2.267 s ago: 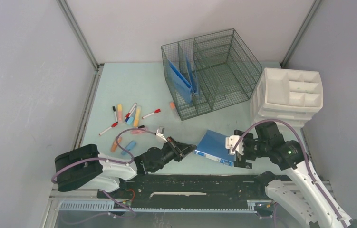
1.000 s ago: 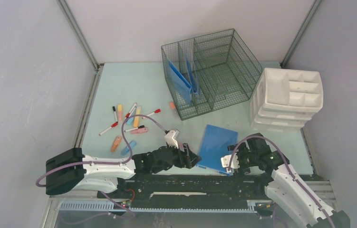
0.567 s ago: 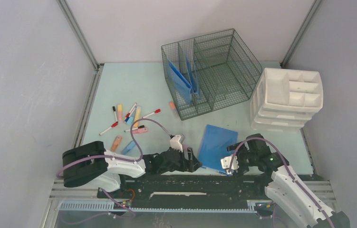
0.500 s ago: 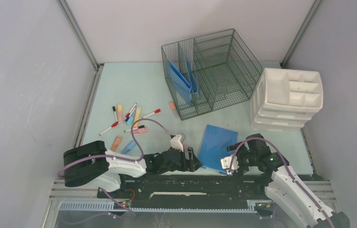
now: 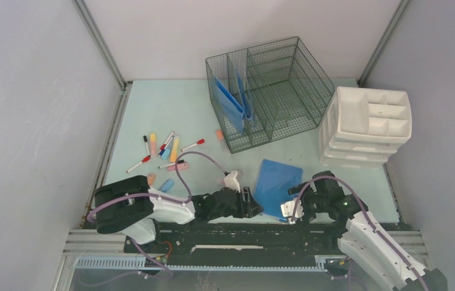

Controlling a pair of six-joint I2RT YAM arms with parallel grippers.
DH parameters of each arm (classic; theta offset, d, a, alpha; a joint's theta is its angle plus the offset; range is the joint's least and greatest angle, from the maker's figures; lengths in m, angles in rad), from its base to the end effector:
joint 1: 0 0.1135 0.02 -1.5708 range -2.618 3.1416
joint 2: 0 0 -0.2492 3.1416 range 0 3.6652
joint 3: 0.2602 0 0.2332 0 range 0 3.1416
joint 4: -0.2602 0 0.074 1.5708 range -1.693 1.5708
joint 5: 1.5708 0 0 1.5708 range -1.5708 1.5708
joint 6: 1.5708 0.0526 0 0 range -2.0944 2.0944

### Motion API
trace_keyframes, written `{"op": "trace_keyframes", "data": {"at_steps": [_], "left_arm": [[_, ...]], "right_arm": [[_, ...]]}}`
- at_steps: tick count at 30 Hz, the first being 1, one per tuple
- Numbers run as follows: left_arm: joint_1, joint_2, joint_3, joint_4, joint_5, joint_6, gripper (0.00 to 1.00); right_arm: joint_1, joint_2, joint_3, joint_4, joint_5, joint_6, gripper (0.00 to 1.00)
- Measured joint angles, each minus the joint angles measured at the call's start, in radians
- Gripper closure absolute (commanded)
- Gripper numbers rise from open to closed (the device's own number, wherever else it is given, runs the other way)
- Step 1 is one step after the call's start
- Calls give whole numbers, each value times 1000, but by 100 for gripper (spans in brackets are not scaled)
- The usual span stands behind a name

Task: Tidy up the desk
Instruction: Pick up the folder from the center of the board.

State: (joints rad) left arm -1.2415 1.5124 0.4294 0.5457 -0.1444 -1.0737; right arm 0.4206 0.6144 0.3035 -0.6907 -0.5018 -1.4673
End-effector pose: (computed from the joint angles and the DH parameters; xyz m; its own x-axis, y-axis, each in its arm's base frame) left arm 0.0952 -0.2553 0.1268 -0.8669 -0.1531 -0.4744 0.2820 0.6341 -0.7200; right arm 0.0937 0.0696 0.1442 0.5120 -0.7263 -0.4587 -0.8262 -0.2703 -0.4942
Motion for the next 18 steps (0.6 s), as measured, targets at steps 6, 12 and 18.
{"op": "trace_keyframes", "data": {"at_steps": [6, 12, 18], "left_arm": [[13, 27, -3, 64, 14, -26, 64], [39, 101, -42, 291, 62, -102, 100], [45, 145, -69, 488, 88, -169, 100]], "right_arm": [[0, 0, -1, -1, 24, 10, 15], [-3, -13, -5, -8, 57, 20, 15], [-37, -46, -3, -22, 74, 39, 12]]}}
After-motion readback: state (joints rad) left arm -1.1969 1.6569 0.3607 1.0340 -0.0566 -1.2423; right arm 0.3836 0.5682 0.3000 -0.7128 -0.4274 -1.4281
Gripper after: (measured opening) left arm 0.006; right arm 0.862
